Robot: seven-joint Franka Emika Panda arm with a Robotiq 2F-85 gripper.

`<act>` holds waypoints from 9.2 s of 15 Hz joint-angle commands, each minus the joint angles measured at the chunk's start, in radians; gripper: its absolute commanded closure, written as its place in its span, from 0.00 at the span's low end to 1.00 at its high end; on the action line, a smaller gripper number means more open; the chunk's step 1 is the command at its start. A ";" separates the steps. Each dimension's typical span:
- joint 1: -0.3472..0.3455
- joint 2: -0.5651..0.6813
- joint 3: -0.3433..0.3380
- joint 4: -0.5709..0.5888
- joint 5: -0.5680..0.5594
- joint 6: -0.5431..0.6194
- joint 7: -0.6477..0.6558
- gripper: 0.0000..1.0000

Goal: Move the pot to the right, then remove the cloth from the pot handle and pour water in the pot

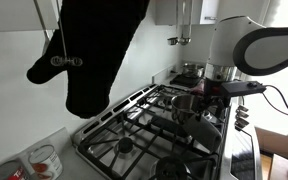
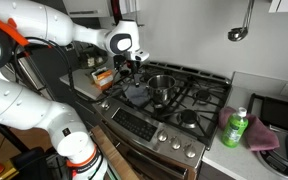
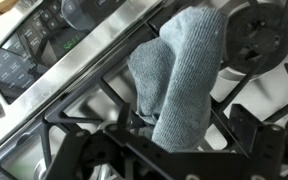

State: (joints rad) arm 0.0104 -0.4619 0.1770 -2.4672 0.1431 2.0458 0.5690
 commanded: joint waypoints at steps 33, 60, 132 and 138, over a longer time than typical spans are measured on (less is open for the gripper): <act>-0.074 0.002 0.003 -0.085 -0.073 0.157 0.265 0.90; -0.218 -0.023 -0.053 -0.188 -0.234 0.357 0.366 0.90; 0.099 0.134 -0.007 -0.047 -0.833 0.017 -0.638 0.47; 0.103 0.133 -0.008 -0.037 -0.833 0.015 -0.652 0.93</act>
State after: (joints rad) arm 0.0957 -0.3232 0.1842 -2.5010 -0.6850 2.0638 -0.0649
